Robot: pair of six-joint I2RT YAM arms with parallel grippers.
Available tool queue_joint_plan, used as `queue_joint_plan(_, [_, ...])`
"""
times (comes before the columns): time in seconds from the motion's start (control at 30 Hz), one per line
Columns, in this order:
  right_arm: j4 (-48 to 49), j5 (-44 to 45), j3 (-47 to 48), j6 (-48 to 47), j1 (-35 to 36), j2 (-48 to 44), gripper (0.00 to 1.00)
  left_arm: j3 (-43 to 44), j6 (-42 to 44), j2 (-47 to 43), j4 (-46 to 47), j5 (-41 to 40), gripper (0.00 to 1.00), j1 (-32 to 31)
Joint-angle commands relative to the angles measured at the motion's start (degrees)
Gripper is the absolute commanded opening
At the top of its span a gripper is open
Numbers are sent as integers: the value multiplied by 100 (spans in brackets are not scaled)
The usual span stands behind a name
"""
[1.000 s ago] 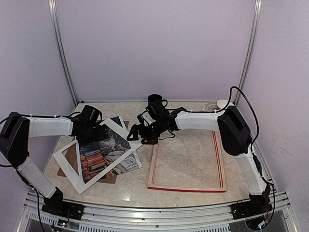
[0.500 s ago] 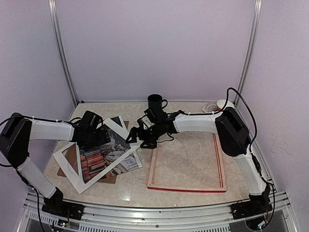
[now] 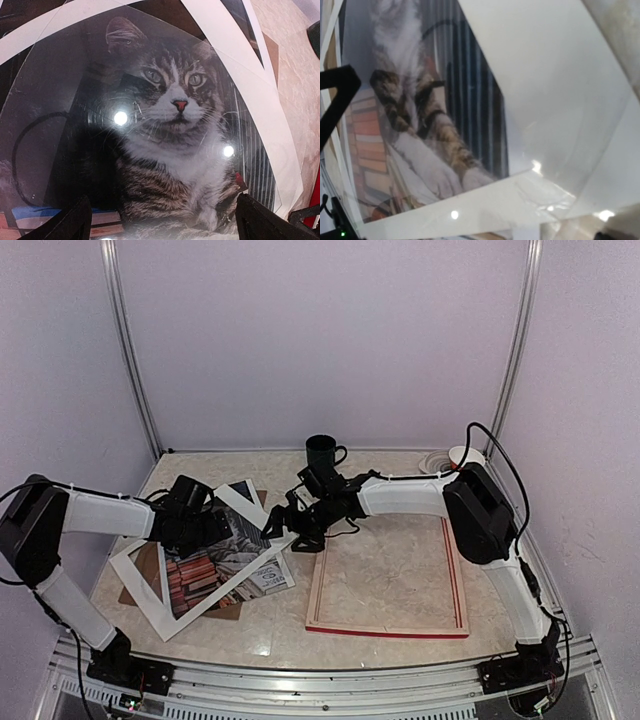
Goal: Put the photo into the frame
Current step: Pick up the glass panel from the mat board.
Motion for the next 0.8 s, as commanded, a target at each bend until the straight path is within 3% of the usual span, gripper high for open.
queue_joint_plan(0.0, [0, -121, 94, 158, 71, 237, 98, -142, -114, -104, 320, 127, 99, -43])
queue_joint_plan(0.53, [849, -750, -371, 848, 78, 208, 98, -376, -233, -198, 593, 350, 98, -47])
queue_joint_plan(0.77, [2138, -989, -1236, 1399, -5, -188, 98, -402, -211, -241, 602, 354, 98, -69])
